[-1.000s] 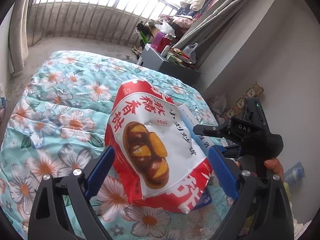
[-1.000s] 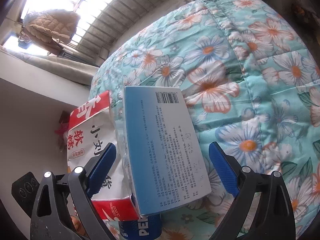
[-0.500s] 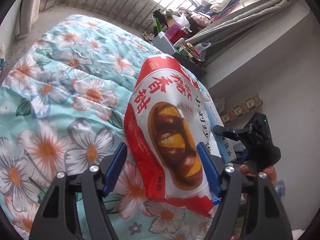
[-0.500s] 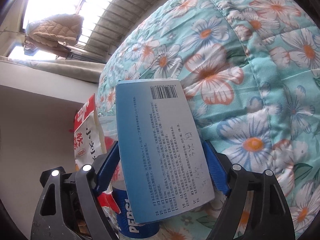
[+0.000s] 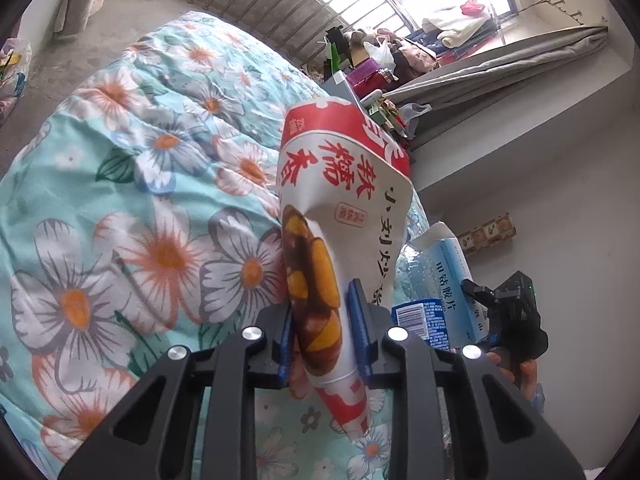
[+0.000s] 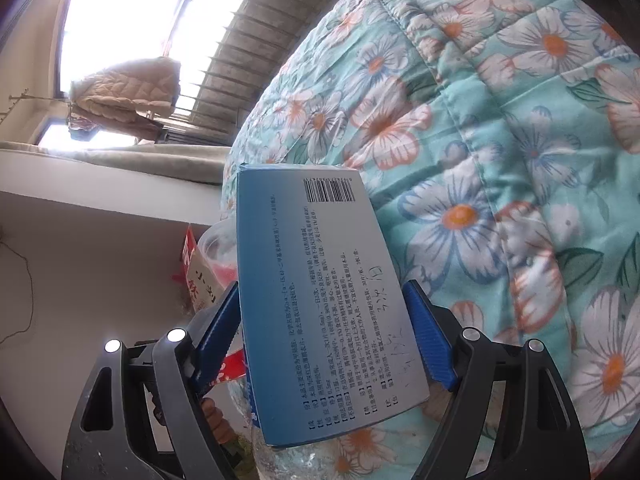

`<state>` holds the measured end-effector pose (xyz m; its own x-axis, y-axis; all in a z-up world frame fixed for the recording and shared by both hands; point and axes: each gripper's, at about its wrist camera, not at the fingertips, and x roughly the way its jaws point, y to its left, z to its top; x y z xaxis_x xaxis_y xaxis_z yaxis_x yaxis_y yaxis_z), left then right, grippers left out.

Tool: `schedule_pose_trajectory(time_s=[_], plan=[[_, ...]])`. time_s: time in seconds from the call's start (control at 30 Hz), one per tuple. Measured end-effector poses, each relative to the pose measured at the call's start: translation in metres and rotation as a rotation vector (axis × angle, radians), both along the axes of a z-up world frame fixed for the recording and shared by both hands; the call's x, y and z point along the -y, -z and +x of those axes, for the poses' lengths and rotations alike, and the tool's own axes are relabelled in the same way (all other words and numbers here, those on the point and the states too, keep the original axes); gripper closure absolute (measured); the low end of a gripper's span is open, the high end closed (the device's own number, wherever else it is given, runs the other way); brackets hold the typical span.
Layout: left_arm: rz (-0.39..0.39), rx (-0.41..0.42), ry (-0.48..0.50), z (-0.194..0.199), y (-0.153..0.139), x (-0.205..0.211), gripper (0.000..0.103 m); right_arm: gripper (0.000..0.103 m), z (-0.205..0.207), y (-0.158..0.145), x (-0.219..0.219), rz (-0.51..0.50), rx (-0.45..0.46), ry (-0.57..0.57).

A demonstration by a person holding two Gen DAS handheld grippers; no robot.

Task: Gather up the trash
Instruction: 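Lift the box and snack bag off the bed with both tools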

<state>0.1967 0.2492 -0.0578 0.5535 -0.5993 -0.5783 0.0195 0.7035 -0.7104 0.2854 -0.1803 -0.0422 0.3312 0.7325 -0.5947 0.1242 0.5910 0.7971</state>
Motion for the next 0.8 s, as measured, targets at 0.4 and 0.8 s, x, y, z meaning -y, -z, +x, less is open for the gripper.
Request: schedule_pose_trajectory(time_s=[0.4, 0.8], plan=[[0.287, 0.093, 0.027, -0.043, -0.049, -0.001, 0.081, 0.028, -0.041, -0.011, 0.011, -0.052, 0.029, 0.028], [0.761, 0.273, 0.273, -0.076, -0.058, 0.087, 0.08, 0.028, -0.076, -0.025, -0.005, -0.274, 0.096, 0.021]])
